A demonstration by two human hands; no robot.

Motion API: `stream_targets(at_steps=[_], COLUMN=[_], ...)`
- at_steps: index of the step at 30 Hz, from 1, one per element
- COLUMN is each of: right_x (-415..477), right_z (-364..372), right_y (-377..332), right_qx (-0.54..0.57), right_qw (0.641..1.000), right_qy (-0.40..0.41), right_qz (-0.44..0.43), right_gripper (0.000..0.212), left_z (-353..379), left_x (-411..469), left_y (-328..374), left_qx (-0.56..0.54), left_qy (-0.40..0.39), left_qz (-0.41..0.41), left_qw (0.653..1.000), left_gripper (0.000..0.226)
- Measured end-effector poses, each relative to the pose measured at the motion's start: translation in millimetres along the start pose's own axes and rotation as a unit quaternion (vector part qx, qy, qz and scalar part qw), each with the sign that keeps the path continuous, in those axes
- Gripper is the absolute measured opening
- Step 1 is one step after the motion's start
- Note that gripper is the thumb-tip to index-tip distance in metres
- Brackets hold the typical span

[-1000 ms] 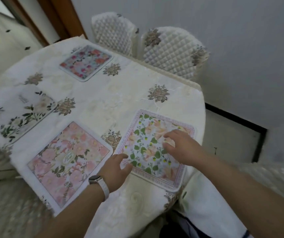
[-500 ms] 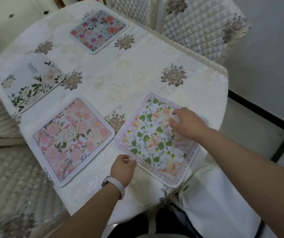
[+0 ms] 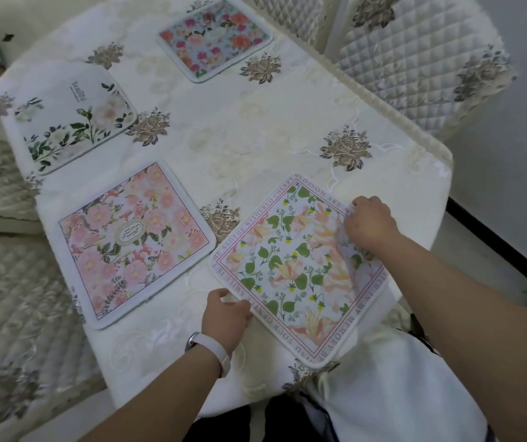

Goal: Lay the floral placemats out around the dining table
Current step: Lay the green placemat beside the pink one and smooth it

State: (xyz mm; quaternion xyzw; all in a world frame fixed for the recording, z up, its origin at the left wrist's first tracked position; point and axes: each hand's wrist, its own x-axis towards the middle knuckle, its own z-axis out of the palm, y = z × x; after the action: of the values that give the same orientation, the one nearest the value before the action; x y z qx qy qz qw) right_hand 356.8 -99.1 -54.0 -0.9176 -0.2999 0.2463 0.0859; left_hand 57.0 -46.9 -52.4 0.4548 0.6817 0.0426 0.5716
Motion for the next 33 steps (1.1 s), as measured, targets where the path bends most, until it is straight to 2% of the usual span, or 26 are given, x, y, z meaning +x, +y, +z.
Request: stream_targets(at_steps=[9, 23, 29, 33], right_x=[-1.1, -22.4, -25.4, -24.6], right_z=[0.6, 8.6, 11.9, 12.6], right_y=[15.3, 36.1, 40.5, 42.7], right_qx=[0.003, 0.023, 0.034, 0.049], right_qw=[1.000, 0.999, 0.999, 0.999], right_qy=[0.013, 0.025, 0.031, 0.021], right_qz=[0.004, 0.008, -0.013, -0.011], right_gripper=[0.041, 0.040, 0.038, 0.043], left_z=[8.2, 7.4, 4.7, 4.4], left_x=[2.5, 0.7, -3.8, -1.9], left_y=[-0.4, 4.3, 2.4, -1.7], left_qx=[-0.029, 0.010, 0.009, -0.004], left_qy=[0.022, 0.004, -0.017, -0.016], left_qz=[0.005, 0.052, 0.076, 0.070], left_qw=[0.999, 0.999, 0.997, 0.997], left_gripper=[0.044, 0.056, 0.045, 0.054])
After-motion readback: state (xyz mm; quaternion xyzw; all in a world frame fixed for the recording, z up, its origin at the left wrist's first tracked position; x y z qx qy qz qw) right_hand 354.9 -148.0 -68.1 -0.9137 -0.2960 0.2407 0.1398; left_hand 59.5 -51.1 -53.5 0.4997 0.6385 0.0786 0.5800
